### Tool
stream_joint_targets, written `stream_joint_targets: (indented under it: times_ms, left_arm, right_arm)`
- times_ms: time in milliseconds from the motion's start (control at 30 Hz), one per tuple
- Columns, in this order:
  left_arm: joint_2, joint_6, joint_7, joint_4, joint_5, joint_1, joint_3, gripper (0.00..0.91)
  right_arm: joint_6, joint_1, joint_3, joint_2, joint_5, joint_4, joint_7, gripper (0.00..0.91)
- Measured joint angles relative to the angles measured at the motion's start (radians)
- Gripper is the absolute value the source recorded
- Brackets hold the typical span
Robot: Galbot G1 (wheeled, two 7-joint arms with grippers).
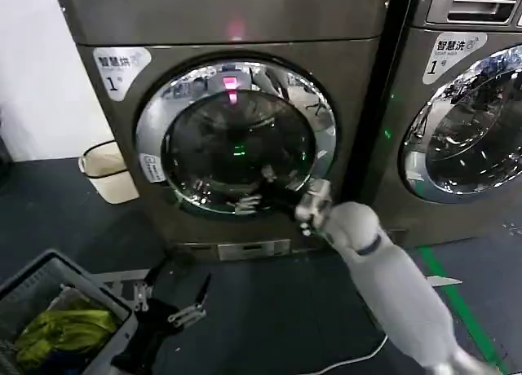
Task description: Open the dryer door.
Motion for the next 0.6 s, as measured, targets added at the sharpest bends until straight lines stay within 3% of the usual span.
stream_joint_targets:
  times_ms: [300,600]
  left_arm:
    - [-0.010,0.000,-0.001,0.008,0.009,-0.006,0.006,0.907]
    - [-0.016,-0.002,-0.002,0.004,0.019,-0.006,0.019,0.907]
  right_arm:
    - [0.010,0.089,-0.077,0.070,0.003,-0.136,-0.017,0.907]
    - [0.012,0.177,-0.135,0.135,0.055,-0.256,-0.007,0.907]
